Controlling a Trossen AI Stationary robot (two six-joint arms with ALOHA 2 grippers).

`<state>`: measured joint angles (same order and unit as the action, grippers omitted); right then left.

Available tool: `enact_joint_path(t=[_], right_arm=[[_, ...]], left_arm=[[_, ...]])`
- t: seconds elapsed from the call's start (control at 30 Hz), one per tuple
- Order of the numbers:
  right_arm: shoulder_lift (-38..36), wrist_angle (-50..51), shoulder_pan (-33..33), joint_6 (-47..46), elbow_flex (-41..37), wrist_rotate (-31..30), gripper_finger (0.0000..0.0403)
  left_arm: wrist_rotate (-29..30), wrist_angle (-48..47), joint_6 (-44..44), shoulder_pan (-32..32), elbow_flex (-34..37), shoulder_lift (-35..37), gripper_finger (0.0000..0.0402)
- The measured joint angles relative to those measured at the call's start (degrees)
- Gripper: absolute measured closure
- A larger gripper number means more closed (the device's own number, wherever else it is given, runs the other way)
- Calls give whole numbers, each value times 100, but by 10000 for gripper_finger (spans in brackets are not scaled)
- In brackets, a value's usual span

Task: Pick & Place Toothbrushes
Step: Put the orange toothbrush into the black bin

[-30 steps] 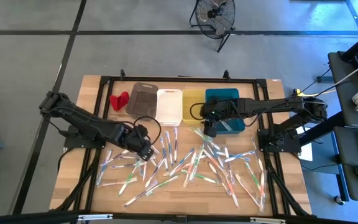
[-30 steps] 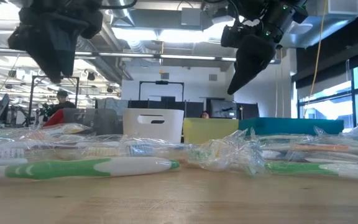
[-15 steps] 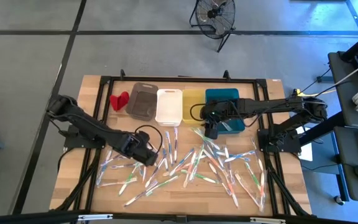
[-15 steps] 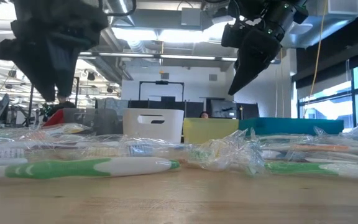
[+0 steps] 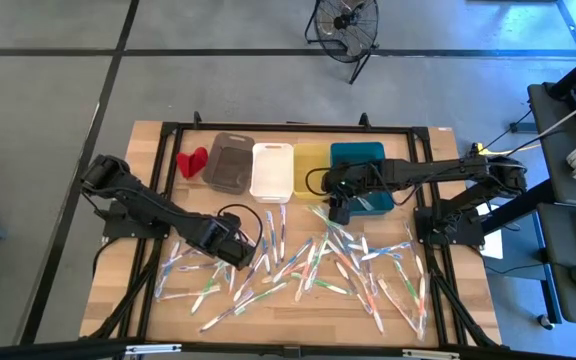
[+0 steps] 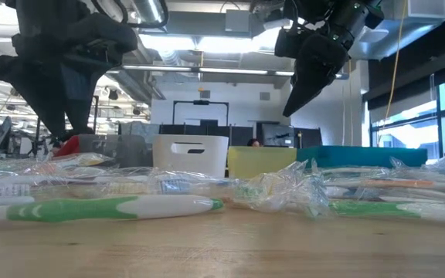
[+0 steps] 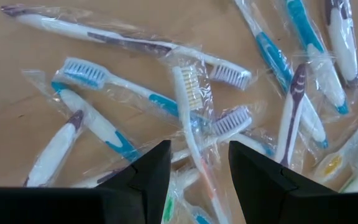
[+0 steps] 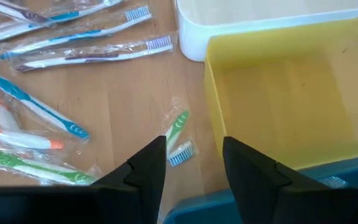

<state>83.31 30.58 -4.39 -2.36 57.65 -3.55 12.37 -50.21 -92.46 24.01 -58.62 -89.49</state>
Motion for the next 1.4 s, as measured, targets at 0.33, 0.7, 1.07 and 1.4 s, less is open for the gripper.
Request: enact_joint_path(t=[0.33,0.7,1.07,1.4], right_arm=[[0,-56,1,-8,0,0,261],[0,-56,1,1,0,0,279],[0,-56,1,18,0,0,295],[0,-56,3,27,0,13,302]], left_arm=[[124,253,-233,40,211,-2,245],[201,313,-283,26,211,-2,245],[138,423,-191,25,211,-334,245],[162,525,-145,22,211,-411,245]])
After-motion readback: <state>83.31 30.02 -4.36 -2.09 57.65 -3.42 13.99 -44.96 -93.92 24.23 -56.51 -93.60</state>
